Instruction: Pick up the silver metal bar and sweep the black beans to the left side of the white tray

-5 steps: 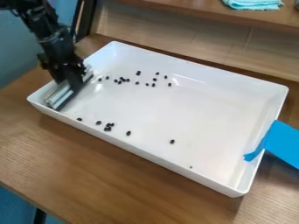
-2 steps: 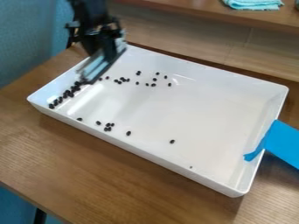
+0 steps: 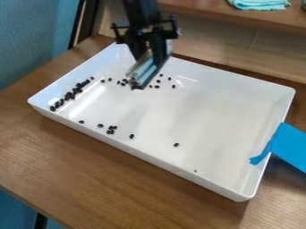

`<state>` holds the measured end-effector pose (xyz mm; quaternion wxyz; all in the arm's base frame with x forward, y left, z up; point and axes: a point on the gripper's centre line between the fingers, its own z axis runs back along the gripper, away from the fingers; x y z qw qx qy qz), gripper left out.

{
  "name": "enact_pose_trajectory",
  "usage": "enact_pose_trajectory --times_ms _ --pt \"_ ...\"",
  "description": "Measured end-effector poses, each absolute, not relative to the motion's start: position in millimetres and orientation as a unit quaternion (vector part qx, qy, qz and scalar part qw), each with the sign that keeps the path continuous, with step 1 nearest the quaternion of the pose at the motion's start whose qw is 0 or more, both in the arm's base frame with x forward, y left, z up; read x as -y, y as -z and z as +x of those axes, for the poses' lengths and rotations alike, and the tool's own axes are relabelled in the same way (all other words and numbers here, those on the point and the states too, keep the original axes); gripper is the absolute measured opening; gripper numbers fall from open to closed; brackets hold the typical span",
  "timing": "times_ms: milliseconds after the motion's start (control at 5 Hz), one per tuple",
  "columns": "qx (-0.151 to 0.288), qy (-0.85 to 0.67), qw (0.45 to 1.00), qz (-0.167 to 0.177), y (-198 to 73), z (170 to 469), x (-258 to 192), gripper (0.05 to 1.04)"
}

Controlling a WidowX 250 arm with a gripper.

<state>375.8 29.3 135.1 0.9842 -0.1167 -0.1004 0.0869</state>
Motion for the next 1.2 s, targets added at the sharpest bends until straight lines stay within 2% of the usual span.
enact_pose_trajectory --times_ms 200,600,800,1000,1200 --pt "0.109 -0.083 0.985 -0.103 -126.8 380.6 -3.9 0.381" --pt "0.105 -0.095 0.986 -0.094 -96.1 370.8 31.8 0.381" --pt "0.103 -0.097 0.986 -0.091 -80.4 363.3 32.9 0.381" --pt "0.120 -0.095 0.985 -0.084 -64.6 361.6 30.1 0.381" --pt "0.127 -0.103 0.984 -0.074 -40.4 361.4 23.4 0.381"
